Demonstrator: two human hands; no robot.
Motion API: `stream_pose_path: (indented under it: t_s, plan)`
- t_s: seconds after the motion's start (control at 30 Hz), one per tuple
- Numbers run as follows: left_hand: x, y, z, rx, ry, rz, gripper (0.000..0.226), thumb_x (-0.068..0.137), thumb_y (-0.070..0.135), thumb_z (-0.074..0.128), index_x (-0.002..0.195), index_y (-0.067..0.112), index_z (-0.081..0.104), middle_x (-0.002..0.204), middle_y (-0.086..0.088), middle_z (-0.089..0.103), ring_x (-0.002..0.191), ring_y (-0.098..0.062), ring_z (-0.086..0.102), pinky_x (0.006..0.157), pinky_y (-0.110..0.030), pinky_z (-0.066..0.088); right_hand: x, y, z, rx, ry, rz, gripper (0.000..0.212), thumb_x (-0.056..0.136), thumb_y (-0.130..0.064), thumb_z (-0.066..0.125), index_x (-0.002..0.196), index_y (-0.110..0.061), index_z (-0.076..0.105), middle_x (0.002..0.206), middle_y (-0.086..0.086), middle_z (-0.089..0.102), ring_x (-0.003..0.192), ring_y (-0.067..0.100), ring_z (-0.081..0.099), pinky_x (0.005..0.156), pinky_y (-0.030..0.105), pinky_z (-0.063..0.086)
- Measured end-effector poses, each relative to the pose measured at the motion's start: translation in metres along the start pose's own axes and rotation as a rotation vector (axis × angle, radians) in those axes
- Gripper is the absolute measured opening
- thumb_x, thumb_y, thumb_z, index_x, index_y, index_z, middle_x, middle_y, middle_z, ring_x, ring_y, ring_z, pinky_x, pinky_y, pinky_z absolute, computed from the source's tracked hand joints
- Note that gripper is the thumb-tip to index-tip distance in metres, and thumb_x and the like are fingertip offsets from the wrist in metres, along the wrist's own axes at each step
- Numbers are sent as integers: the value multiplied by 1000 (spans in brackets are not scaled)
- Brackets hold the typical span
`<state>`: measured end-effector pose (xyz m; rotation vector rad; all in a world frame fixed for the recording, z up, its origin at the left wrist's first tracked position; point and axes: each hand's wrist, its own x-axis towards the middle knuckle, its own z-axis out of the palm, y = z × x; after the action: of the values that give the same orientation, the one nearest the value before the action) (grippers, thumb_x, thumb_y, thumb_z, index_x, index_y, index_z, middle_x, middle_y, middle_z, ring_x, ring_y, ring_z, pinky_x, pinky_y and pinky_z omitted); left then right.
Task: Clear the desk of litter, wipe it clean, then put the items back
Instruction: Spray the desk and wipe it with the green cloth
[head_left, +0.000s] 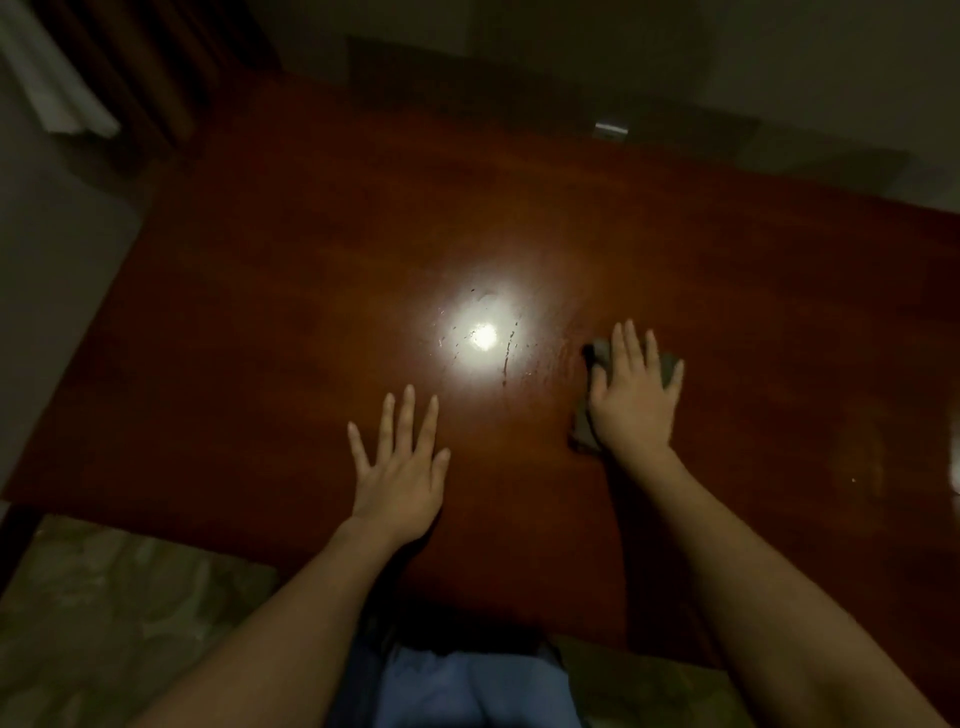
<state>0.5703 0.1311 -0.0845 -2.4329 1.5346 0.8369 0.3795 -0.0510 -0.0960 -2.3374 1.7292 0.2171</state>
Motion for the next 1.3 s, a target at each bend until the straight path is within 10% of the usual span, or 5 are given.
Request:
stream_pose_path:
  t_s: [0.23,0.43,0.8,1.1,1.3]
  plan:
    - [-1,3,0,-15,13,15,58,100,45,7,142,29,-29,144,2,-43,135,-19,-38,106,-55,-23,-81,-82,28,-69,-57,-454,62,95,-46,23,151,-20,20,158,-3,15,147,19,11,115,57,0]
    - [-3,4,-3,-30,1,29,58,100,45,7,143,27,-27,141,2,-44,133,-17,-39,108,-58,-21,-193,5,54,-163,-105,-689,63,95,-46,31,152,-20,21,155,-4,25,145,19,17,110,54,14]
    - [-2,4,0,-37,41,19,57,100,46,8,137,29,-33,141,2,-45,133,-18,-39,109,-59,-19,-82,43,15,27,20,231,60,101,-41,25,153,-20,4,160,-3,-1,147,16,-3,118,54,0]
    - [-8,20,0,-144,158,-59,60,102,38,22,152,20,-5,156,-2,-22,142,-17,-24,112,-51,-17,-152,-16,43,-54,-48,-561,61,93,-44,32,147,-16,35,154,-1,32,144,19,22,111,56,16]
    - [10,65,-9,-181,188,22,62,101,42,23,151,18,-5,157,-2,-19,142,-17,-24,113,-50,-17,-142,87,29,-35,-89,-345,59,98,-47,21,149,-20,20,155,-3,23,143,17,19,115,48,9]
